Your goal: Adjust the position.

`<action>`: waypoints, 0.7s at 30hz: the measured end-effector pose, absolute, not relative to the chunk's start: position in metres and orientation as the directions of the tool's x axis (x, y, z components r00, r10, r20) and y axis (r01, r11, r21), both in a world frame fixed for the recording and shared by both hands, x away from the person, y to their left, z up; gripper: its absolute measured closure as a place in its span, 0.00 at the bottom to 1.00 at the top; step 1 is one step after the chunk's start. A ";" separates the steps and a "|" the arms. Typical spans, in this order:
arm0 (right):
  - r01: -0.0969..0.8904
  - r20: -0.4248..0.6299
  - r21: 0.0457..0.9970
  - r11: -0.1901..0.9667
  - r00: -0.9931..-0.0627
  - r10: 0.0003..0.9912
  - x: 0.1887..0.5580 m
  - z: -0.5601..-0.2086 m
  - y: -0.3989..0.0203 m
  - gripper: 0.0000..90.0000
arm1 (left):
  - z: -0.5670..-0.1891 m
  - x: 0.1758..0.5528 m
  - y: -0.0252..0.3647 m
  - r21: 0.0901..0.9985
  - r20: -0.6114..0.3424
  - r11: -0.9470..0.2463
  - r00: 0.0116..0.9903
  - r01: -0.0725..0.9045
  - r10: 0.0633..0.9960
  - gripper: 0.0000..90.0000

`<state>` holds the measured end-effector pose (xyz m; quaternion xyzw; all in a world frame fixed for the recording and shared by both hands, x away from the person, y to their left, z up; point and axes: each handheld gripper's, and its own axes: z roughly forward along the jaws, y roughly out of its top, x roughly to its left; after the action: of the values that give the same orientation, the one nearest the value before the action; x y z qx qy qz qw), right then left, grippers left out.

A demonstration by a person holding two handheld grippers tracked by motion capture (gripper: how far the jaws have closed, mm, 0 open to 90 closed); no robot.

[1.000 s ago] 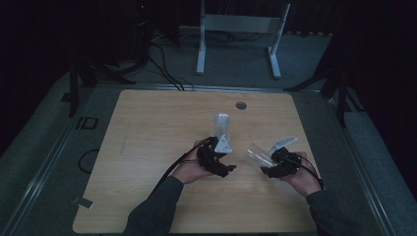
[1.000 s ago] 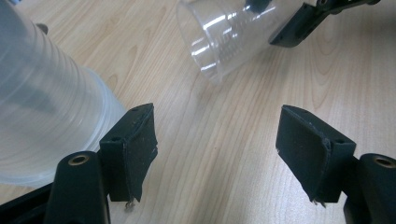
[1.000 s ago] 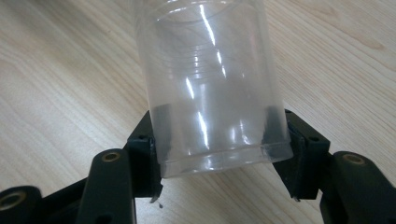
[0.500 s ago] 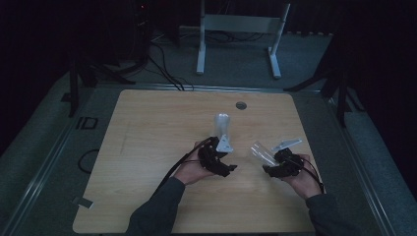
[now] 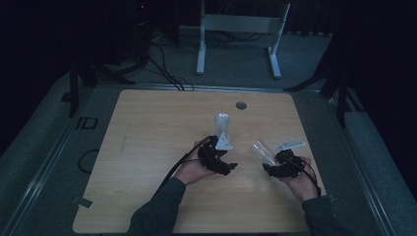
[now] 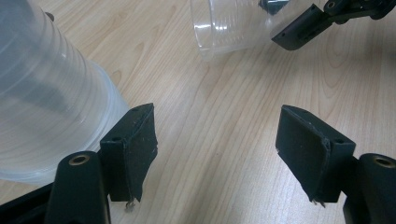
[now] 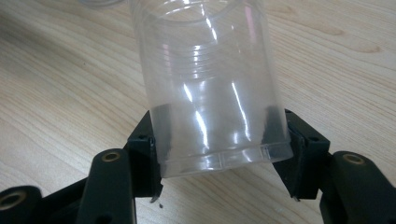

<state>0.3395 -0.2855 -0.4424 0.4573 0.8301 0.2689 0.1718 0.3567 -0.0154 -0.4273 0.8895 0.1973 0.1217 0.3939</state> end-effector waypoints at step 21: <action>0.617 -0.022 0.720 0.317 -0.436 0.900 0.331 -0.437 -0.280 0.46 | -0.424 0.359 -0.020 0.789 0.018 -0.541 0.871 0.289 0.491 0.32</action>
<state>0.3312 -0.2805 -0.4371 0.4849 0.7820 0.3263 0.2164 0.3594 -0.0196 -0.4239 0.8698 0.2244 0.1192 0.4230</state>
